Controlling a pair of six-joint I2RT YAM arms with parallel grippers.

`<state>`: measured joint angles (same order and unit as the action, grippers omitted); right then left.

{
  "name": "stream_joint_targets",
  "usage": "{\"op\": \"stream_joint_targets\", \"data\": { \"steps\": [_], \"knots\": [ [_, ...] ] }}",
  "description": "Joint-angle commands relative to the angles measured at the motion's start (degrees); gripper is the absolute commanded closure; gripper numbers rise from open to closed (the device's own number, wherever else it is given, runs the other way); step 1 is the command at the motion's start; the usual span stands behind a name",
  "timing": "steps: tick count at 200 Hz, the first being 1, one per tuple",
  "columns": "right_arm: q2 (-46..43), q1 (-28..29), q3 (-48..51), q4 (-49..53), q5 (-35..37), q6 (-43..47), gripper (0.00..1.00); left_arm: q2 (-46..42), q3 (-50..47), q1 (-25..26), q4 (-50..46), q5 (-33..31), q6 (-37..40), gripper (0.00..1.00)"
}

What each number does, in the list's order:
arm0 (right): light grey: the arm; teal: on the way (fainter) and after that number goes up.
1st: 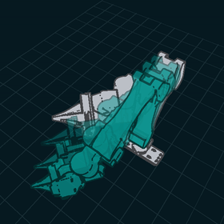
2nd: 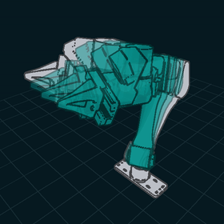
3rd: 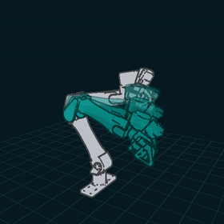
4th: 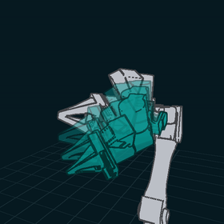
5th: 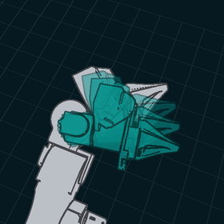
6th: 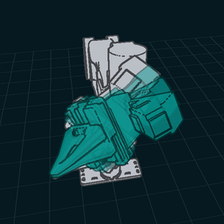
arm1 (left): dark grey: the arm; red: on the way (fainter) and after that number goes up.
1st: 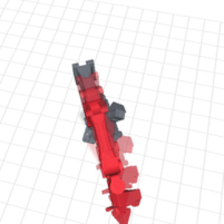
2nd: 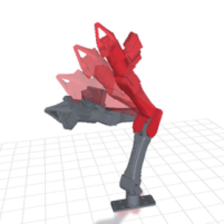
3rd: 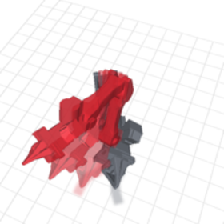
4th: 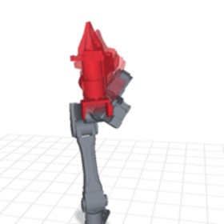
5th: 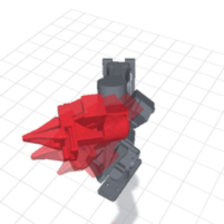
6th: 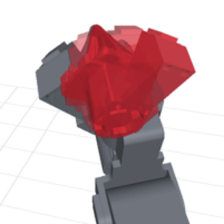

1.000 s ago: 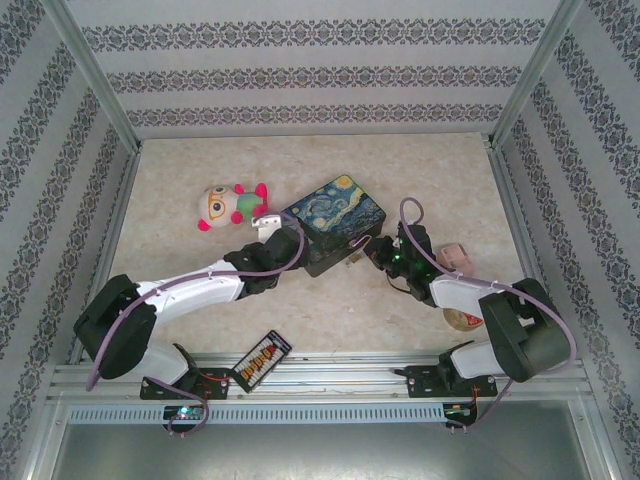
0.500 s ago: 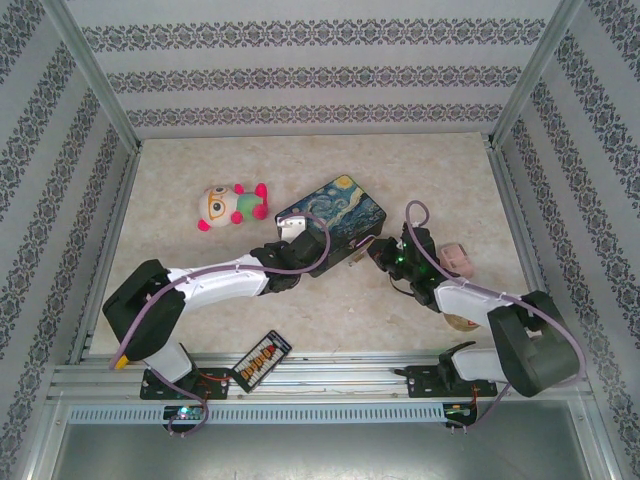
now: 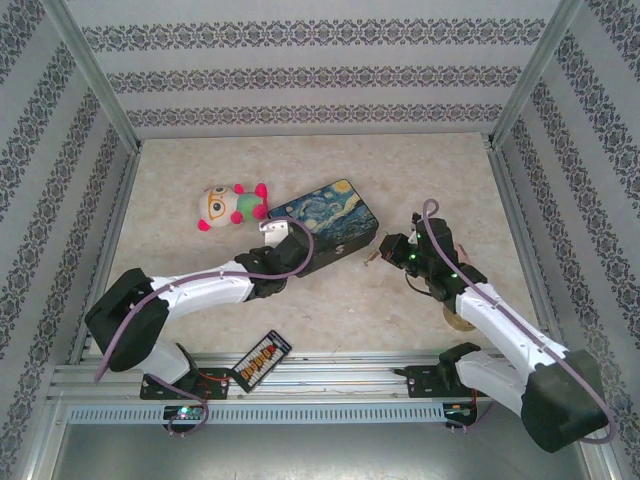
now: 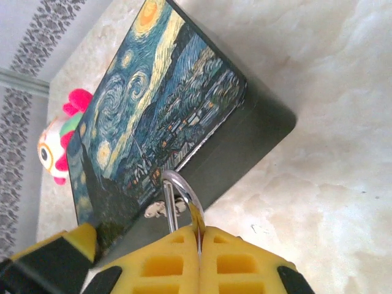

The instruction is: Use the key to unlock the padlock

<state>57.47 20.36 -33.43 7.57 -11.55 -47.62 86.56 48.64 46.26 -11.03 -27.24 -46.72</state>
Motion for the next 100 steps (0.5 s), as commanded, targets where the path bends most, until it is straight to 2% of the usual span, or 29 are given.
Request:
{"op": "stream_joint_targets", "data": {
  "steps": [1, 48, 100],
  "knots": [
    [-2.30, -0.36, -5.54, 18.21, 3.15, 9.14, 1.00, -0.55, -2.82, -2.68, -4.36, -1.32, 0.82, 0.03],
    [-2.25, 0.80, -12.45, 36.99, 11.30, 15.19, 1.00, -2.73, -3.63, -6.06, -3.07, -1.13, 2.80, 0.02],
    [2.61, 4.16, -15.47, 43.44, 19.00, 16.28, 1.00, -4.65, -4.87, -8.80, 0.21, -0.83, 5.33, 0.02]
  ]
}}
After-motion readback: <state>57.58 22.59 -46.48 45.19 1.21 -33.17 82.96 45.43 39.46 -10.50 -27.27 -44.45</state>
